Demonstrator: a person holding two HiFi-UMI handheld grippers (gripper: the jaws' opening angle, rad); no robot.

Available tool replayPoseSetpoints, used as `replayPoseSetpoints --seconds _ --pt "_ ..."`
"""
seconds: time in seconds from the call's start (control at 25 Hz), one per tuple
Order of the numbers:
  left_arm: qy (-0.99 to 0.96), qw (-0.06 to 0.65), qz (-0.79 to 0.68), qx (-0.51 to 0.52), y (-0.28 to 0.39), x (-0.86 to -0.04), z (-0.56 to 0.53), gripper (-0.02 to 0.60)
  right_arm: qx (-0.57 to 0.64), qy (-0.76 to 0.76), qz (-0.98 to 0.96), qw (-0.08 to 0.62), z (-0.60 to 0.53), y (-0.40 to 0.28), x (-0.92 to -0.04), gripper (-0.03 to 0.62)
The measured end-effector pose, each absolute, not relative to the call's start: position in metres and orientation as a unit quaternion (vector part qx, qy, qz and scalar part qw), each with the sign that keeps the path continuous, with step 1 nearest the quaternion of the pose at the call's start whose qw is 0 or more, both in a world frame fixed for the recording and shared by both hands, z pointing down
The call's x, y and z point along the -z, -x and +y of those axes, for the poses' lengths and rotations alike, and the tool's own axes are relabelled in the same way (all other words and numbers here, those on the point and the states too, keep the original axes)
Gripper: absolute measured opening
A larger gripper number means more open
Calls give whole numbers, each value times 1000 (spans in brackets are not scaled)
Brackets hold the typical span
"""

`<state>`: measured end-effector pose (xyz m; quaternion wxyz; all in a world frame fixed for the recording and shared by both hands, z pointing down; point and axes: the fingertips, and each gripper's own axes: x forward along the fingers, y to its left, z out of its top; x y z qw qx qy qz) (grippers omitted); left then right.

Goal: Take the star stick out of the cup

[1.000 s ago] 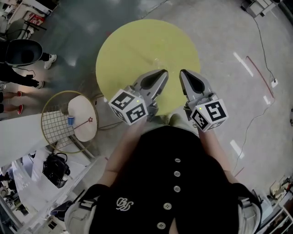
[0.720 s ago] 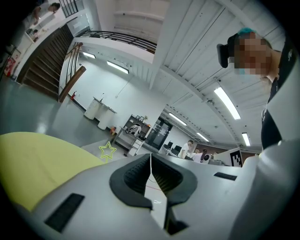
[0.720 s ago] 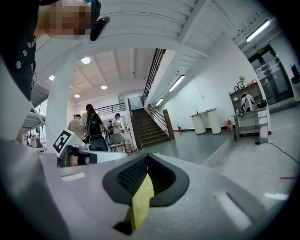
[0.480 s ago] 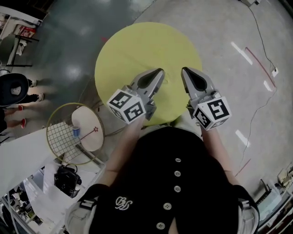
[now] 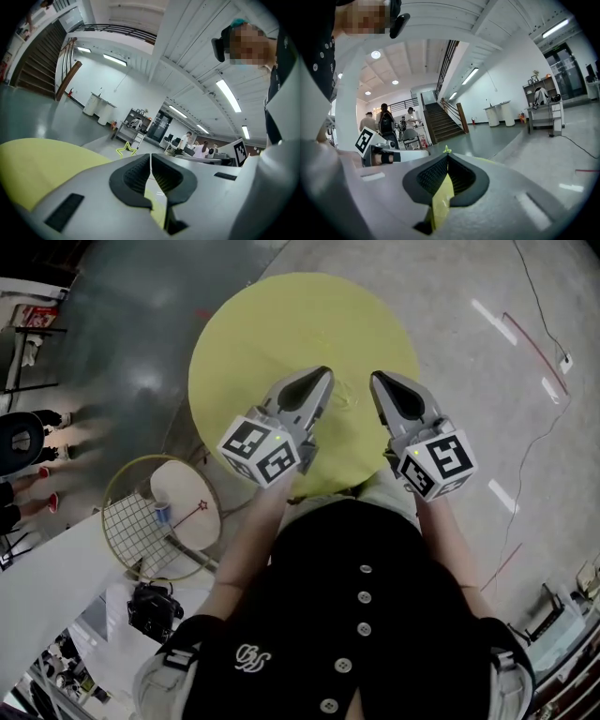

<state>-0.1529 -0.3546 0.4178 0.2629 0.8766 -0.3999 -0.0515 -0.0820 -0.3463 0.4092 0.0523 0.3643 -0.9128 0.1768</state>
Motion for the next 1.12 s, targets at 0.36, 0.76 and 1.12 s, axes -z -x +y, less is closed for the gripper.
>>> replayPoseSetpoints --seconds 0.36,0.76,1.12 --pt "-879 257 -401 7 154 -440 -365 20 -201 -367 -906 68 -336 88 -432 3" --pt "-874 271 -403 -19 148 -460 -374 25 -225 -377 -896 70 -331 85 -446 3" --pt "-866 292 -404 -33 145 -474 -383 86 -233 -387 -889 72 -335 77 -451 3"
